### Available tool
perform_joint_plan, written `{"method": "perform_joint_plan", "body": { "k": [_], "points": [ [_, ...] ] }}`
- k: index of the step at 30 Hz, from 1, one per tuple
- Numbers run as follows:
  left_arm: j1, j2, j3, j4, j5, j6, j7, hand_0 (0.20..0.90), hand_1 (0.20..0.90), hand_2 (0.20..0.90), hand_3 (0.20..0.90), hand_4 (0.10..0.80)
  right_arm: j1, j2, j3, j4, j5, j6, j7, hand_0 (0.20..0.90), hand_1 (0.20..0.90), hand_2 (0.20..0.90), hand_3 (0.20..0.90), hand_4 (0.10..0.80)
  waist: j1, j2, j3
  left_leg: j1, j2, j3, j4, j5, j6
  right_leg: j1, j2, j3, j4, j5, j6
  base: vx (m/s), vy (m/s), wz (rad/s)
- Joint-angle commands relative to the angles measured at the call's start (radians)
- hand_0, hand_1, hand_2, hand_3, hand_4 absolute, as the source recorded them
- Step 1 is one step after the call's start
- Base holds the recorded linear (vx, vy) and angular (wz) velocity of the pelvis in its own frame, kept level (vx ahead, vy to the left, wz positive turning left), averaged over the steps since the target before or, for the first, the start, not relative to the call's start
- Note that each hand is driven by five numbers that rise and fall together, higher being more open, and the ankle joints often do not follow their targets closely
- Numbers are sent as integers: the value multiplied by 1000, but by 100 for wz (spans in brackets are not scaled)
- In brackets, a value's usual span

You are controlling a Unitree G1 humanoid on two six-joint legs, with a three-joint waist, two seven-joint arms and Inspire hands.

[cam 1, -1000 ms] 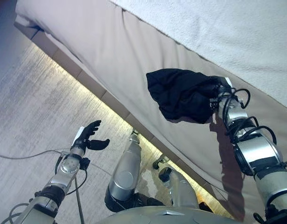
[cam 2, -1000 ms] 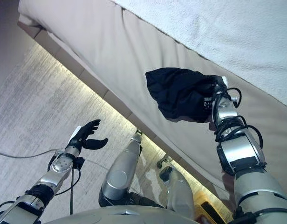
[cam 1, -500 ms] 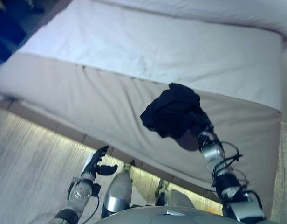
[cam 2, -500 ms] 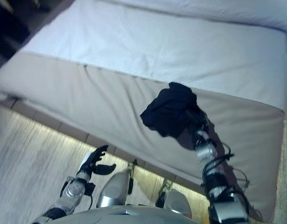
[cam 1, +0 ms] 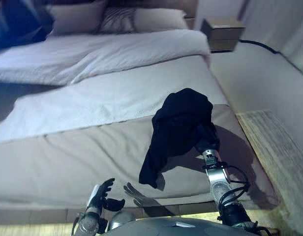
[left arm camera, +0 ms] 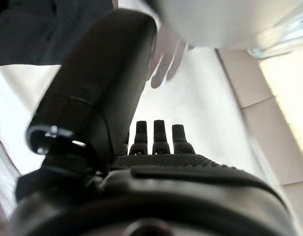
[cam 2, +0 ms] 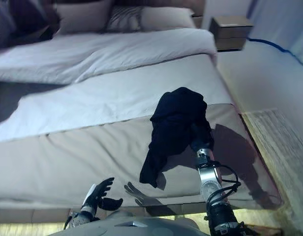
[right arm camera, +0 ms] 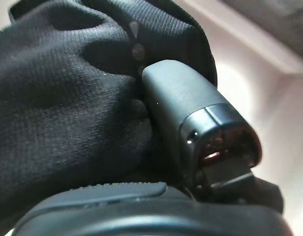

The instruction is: Pick up the clothes from the bed and place them into the basket

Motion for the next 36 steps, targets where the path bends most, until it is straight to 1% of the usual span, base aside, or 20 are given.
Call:
{"method": "perform_joint_plan", "body": {
  "k": [1,4,6,7,8,11,12,14,15,16,18,19,20,26,30,31,32,34,35,36],
  "points": [
    [-62,65,-43,-20,-2,-77,-30,900,900,900,900,800,-38,54,-105,-283,46,-170,5,300,300,300,200,100,-29,-1,0,-53,-42,6,57,-57,46,-87,-108,-47,118,54,82,-156,335,-48],
    [-86,76,-57,24,-4,-55,-37,900,900,900,900,800,-36,54,-167,-302,63,-208,-31,300,300,300,200,100,-62,9,16,-43,-65,40,34,-68,57,-144,-172,-60,106,135,105,-98,209,-55],
    [-78,83,-63,46,10,-48,-24,900,900,900,900,800,-49,47,-185,-304,86,-217,-61,300,300,300,200,100,-61,9,20,-34,-73,83,22,-74,58,-181,-198,-124,119,183,112,-104,100,-65],
    [-77,84,-63,47,12,-48,-22,900,900,900,900,800,-51,46,-186,-304,85,-226,-70,300,300,300,200,100,-59,10,20,-33,-73,88,21,-75,58,-186,-199,-128,122,186,113,-205,129,-87],
    [-66,95,-52,56,-25,-40,-5,900,900,900,900,800,-74,37,-189,-292,106,-213,-79,300,300,300,200,100,-38,19,26,-26,-65,147,14,-73,63,-209,-201,-225,215,174,108,-248,103,-100],
    [-85,101,-42,82,-39,-29,8,900,900,900,900,800,-98,50,-194,-307,108,-278,-129,300,300,300,200,100,1,34,13,-88,-47,201,38,-41,87,-177,-159,-275,346,64,57,-290,43,-158],
    [-85,101,-42,82,-39,-29,8,900,900,900,900,800,-98,50,-194,-307,108,-278,-129,300,300,300,200,100,1,34,13,-88,-47,201,38,-41,87,-177,-159,-275,346,64,57,-156,-6,-66],
    [-94,95,-28,103,-38,-21,12,900,900,900,900,800,-113,64,-195,-318,79,-321,-162,300,300,300,200,100,43,27,-7,-132,-41,252,58,-28,89,-108,-141,-369,360,1,37,-191,-5,-35],
    [-88,87,-12,113,-53,-17,25,900,900,900,900,800,-142,77,-177,-319,44,-323,-168,300,300,300,200,100,91,12,-17,-156,-36,325,64,-23,86,-31,-150,-478,349,-33,42,-185,-62,-61],
    [-80,84,-6,118,-61,-23,38,900,900,900,900,800,-158,86,-155,-322,18,-329,-178,300,300,300,200,100,115,-5,-16,-163,-41,349,81,-26,83,-4,-149,-505,305,-30,42,-154,-126,-108],
    [-71,78,3,115,-72,-24,61,900,900,900,900,800,-164,94,-133,-322,2,-341,-169,300,300,300,200,100,137,-21,-15,-187,-29,369,93,-17,69,40,-113,-507,210,-52,37,-74,-199,-131],
    [-70,71,29,105,-69,-15,69,900,900,900,900,800,-166,80,-119,-318,2,-361,-159,300,300,300,200,100,145,-27,-14,-206,-7,381,90,13,44,70,-77,-491,116,-68,30,-75,-231,-158],
    [-75,68,40,101,-76,-15,68,900,900,900,900,800,-172,70,-118,-334,-10,-350,-166,300,300,300,200,100,142,-34,-13,-220,8,386,95,24,30,75,-60,-485,72,-66,26,-76,-217,-144],
    [-85,60,54,76,-52,-58,26,900,900,900,900,800,-182,15,-120,-392,-68,-356,-250,300,300,300,200,100,124,-51,-13,-239,37,384,90,49,-3,67,-35,-481,9,-38,14,-24,-121,-85],
    [-72,44,61,56,-48,-82,12,900,900,900,900,800,-182,-26,-141,-371,-40,-357,-317,300,300,300,200,100,105,-57,-8,-223,61,361,149,25,-22,42,-38,-484,39,-42,-12,34,-58,-25],
    [-62,40,65,56,-60,-92,12,900,900,900,900,800,-178,-28,-147,-359,-54,-353,-345,300,300,300,200,100,107,-60,4,-247,63,311,234,36,-39,42,-39,-459,42,-33,-23,91,-27,-9],
    [-55,40,71,57,-70,-97,11,900,900,900,900,800,-178,-26,-147,-346,-55,-351,-361,300,300,300,200,100,124,-56,14,-269,44,242,245,48,-44,47,-33,-432,44,-31,-24,94,-9,-4],
    [-39,37,86,54,-78,-114,10,900,900,900,900,800,-185,-25,-133,-318,-58,-361,-377,300,300,300,200,100,157,-43,26,-285,13,141,185,76,-38,44,-18,-376,53,-35,-23,52,32,17],
    [-35,39,91,52,-77,-116,10,900,900,900,900,800,-187,-23,-128,-307,-69,-369,-386,300,300,300,200,100,163,-40,29,-287,6,123,183,82,-37,42,-14,-360,56,-39,-26,5,49,-21],
    [-39,42,97,51,-80,-105,12,900,900,900,900,800,-190,-18,-112,-291,-87,-387,-414,300,300,300,200,100,157,-41,22,-257,-5,131,167,50,-25,32,-21,-356,59,-41,-23,-16,66,-82]
  ]
}}
